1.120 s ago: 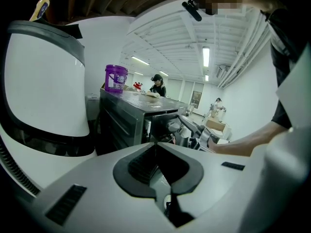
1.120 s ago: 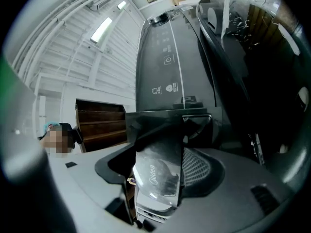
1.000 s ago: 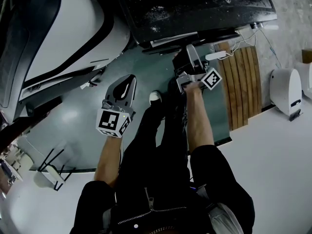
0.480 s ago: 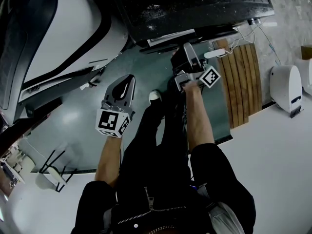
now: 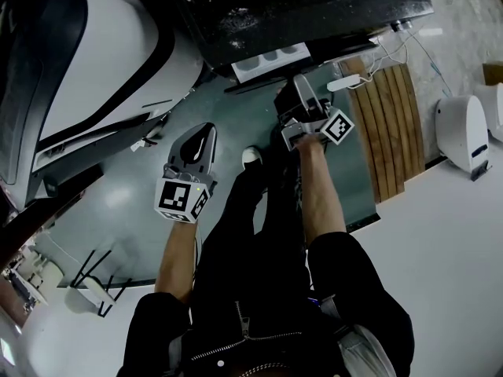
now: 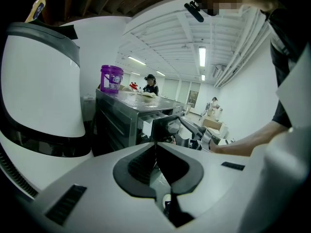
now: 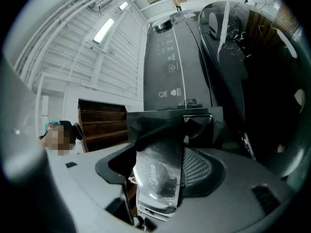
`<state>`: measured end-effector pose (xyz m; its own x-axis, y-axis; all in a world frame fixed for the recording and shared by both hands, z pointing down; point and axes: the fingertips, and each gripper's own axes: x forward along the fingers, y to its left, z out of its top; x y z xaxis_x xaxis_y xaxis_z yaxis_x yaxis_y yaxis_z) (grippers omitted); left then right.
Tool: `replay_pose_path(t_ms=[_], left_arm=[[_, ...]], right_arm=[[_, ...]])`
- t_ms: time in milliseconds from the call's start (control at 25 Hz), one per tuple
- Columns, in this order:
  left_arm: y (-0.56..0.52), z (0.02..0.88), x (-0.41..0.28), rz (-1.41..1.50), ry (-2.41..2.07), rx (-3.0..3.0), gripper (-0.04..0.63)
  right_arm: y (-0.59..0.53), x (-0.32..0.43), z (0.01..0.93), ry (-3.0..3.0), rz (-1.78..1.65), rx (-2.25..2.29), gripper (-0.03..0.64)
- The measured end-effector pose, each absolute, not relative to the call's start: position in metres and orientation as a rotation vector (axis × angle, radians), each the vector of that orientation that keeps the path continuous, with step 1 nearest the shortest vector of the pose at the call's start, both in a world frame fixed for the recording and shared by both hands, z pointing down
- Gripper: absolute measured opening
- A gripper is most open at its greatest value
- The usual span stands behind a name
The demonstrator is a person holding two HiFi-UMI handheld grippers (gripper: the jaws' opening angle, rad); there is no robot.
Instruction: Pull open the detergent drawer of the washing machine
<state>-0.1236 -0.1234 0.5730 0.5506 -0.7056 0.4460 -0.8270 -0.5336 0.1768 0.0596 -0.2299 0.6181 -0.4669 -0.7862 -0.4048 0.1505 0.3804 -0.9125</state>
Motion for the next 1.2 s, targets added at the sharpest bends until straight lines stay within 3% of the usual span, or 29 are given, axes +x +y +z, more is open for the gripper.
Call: replay_pose_path(t_ms=[1200], left_arm=[[-0.115, 0.565, -0.112, 0.491, -1.164, 2.489, 0.026]], right_arm=[[-0.159, 0.087, 0.619, 1.696, -1.246, -0.565, 0.279]])
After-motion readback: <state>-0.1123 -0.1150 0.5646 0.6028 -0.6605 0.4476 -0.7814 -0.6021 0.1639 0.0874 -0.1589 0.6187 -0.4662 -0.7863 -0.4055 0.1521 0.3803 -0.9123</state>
